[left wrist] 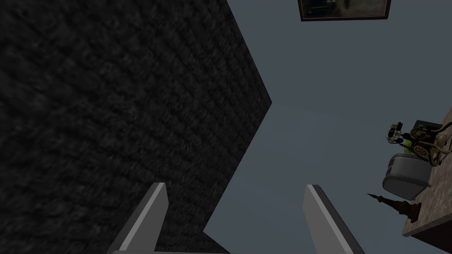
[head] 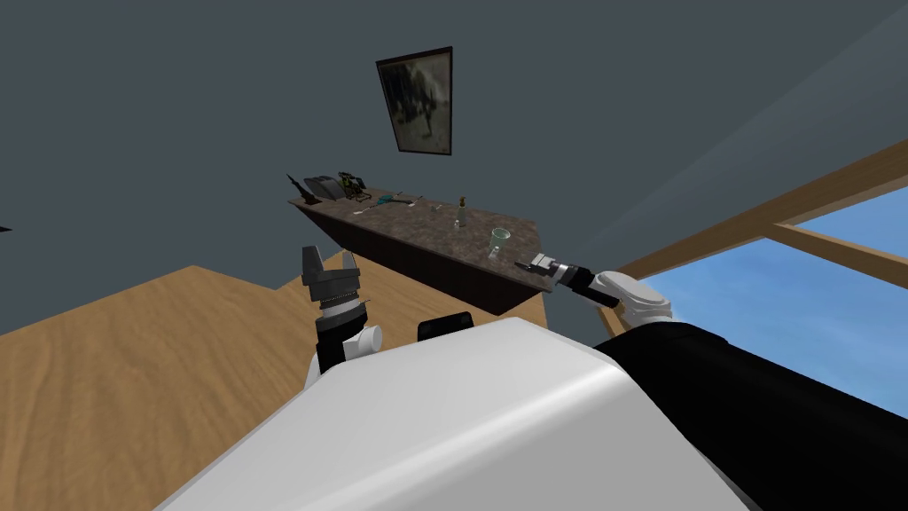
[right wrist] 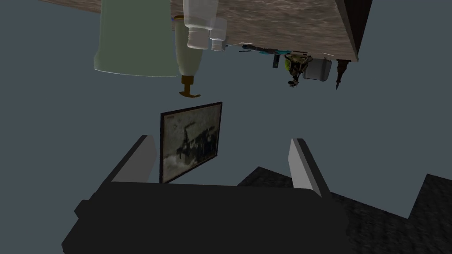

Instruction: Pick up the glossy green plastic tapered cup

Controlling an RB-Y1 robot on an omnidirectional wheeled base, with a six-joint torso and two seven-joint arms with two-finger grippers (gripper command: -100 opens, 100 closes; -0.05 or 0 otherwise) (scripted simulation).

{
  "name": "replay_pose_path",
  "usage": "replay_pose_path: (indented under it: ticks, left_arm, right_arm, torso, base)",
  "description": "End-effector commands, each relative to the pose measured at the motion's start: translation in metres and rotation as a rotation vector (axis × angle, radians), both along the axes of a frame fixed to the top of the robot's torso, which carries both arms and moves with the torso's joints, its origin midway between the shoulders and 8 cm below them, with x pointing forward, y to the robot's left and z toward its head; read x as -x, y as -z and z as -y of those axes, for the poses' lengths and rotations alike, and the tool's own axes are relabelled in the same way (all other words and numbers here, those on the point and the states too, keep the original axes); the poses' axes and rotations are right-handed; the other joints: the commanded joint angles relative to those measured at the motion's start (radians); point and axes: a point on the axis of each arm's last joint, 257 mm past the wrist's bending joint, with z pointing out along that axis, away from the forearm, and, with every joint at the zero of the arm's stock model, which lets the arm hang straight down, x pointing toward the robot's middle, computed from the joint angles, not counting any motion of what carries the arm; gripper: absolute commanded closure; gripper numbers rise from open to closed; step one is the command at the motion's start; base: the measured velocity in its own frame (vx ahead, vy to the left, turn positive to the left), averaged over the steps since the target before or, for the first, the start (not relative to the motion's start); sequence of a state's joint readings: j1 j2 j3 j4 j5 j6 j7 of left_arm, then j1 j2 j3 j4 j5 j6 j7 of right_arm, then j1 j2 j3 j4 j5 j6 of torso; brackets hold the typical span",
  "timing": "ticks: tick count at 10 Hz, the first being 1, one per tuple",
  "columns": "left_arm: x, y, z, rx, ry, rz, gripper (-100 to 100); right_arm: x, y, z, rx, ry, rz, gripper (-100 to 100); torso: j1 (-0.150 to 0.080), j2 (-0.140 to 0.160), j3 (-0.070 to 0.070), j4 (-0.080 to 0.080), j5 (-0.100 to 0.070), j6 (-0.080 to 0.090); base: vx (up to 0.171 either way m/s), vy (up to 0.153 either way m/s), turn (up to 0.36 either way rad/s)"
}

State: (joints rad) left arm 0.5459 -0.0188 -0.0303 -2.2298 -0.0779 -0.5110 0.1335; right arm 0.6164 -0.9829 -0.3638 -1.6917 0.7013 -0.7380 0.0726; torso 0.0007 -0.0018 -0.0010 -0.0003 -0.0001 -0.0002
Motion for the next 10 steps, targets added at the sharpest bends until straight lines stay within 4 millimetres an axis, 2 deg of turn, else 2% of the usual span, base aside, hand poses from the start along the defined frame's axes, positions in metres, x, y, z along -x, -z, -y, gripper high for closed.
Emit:
replay_pose_path:
  ticks: [1, 3, 6, 8, 9, 10]
  left_arm:
    - [0.000, 0.000, 0.000, 0.000, 0.000, 0.000, 0]
    - [0.000, 0.000, 0.000, 0.000, 0.000, 0.000, 0]
    - [0.000, 0.000, 0.000, 0.000, 0.000, 0.000, 0]
    - [0.000, 0.000, 0.000, 0.000, 0.000, 0.000, 0]
    - [0.000, 0.000, 0.000, 0.000, 0.000, 0.000, 0]
    - [0.000, 0.000, 0.000, 0.000, 0.000, 0.000, 0]
  right_arm:
    - [0.000, -0.002, 0.006, 0.043, -0.007, -0.010, -100]
    - [0.005, 0.000, 0.031, 0.181, -0.021, -0.048, -100]
    - [0.005, -0.003, 0.043, 0.268, -0.044, -0.072, -100]
    - [0.010, -0.002, 0.065, 0.397, -0.068, -0.114, -100]
    - [0.007, -0.004, 0.065, 0.411, -0.078, -0.117, -100]
    - [0.009, -0.004, 0.075, 0.475, -0.094, -0.138, -100]
  torso:
    - [0.000, 0.000, 0.000, 0.000, 0.000, 0.000]
    - [0.000, 0.000, 0.000, 0.000, 0.000, 0.000]
    - [0.001, -0.002, -0.001, 0.000, 0.000, 0.000]
    - [0.001, -0.001, 0.000, 0.000, 0.000, 0.000]
    - [0.002, -0.002, -0.001, 0.000, 0.000, 0.000]
    - [0.002, -0.002, -0.001, 0.000, 0.000, 0.000]
  base:
    - [0.023, 0.008, -0.003]
    - [0.045, 0.013, 0.000]
    - [0.048, 0.012, 0.003]
    - [0.053, 0.019, 0.014]
    - [0.057, 0.026, 0.002]
    - [0.056, 0.024, 0.017]
